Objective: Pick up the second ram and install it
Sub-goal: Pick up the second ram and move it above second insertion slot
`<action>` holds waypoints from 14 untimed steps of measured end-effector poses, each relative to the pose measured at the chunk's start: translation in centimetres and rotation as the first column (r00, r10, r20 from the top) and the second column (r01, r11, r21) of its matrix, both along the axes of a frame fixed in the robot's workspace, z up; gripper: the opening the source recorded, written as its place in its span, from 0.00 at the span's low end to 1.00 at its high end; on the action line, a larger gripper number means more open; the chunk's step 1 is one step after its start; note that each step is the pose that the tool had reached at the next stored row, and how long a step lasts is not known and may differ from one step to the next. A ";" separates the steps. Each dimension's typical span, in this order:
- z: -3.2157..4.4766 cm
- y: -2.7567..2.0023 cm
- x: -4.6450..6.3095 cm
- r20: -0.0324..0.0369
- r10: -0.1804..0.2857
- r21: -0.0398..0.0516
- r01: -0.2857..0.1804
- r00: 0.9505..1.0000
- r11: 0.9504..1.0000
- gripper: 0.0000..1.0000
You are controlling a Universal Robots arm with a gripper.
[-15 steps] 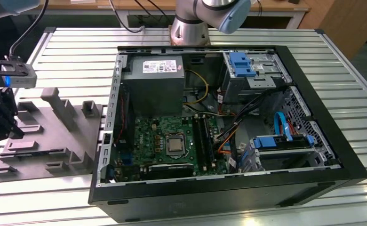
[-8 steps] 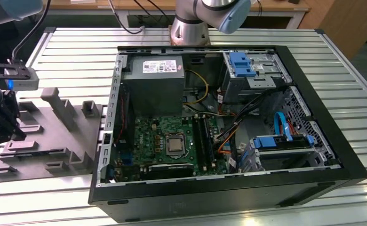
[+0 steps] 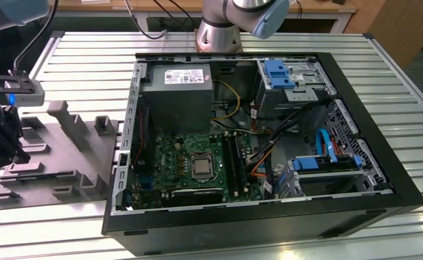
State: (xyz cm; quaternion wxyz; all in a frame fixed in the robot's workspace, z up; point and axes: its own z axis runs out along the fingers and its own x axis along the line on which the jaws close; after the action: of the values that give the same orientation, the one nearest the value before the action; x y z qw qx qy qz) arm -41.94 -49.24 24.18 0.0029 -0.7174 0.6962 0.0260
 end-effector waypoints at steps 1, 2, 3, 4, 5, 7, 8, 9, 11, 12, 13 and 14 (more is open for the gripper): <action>-0.02 -0.06 0.0 0.000 0.000 0.000 0.000 1.000 1.000 0.10; -0.04 -0.12 0.0 0.000 0.000 0.000 0.000 1.000 1.000 0.10; -0.05 -0.17 0.0 0.000 0.000 0.000 0.000 1.000 1.000 0.10; -0.07 -0.19 0.0 0.000 0.000 0.000 0.000 1.000 1.000 0.10; -0.06 -0.20 0.0 0.000 0.000 0.000 0.000 1.000 1.000 0.10; -0.10 -0.27 0.0 0.000 0.000 0.000 0.000 1.000 1.000 0.10; -0.10 -0.32 0.0 0.000 0.001 0.000 -0.001 1.000 1.000 0.10; -0.11 -0.40 0.0 0.000 0.001 0.000 -0.001 1.000 1.000 0.10; -0.16 -0.54 0.0 0.000 0.001 0.000 -0.001 1.000 1.000 0.10; -0.21 -0.62 0.0 0.000 0.001 0.000 -0.001 1.000 1.000 0.10; -0.29 -0.70 0.0 0.000 0.001 0.001 -0.001 1.000 1.000 0.10; -0.36 -0.78 0.0 0.000 0.002 0.001 -0.002 1.000 1.000 0.10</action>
State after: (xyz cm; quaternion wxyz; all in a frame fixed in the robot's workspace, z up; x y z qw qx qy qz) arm -41.97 -50.03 23.82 0.0033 -0.7180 0.6956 0.0262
